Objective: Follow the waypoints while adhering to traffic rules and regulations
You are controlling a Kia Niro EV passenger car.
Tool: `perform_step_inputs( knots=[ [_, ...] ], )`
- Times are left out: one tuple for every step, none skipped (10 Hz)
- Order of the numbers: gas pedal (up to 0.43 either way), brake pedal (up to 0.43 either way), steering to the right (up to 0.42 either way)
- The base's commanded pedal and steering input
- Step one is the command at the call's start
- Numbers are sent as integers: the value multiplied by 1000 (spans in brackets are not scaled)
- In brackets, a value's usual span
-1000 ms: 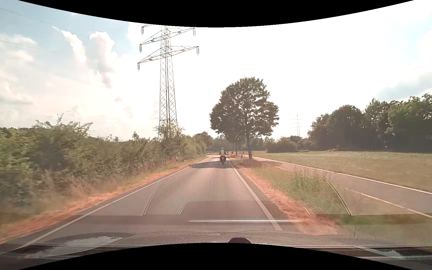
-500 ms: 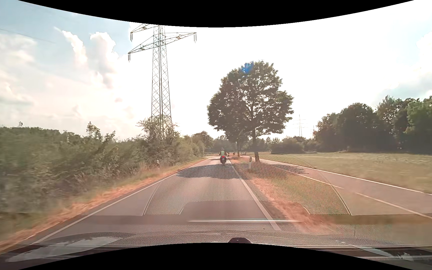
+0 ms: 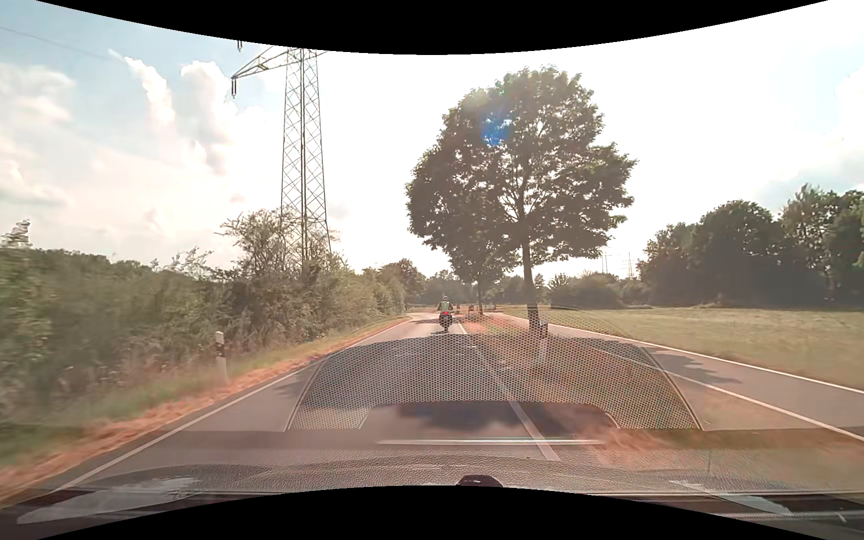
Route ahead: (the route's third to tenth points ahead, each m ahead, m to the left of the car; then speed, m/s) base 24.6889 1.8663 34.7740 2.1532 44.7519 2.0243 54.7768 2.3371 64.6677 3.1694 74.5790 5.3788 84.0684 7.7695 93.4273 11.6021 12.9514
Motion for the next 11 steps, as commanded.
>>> perform_step_inputs(
  knots=[
    [118,0,-2],
    [118,0,-2],
    [118,0,-2],
    [118,0,-2],
    [118,0,-2],
    [118,0,-2],
    [118,0,-2],
    [118,0,-2],
    [118,0,-2],
    [118,0,-2],
    [118,0,-1]
  ],
)
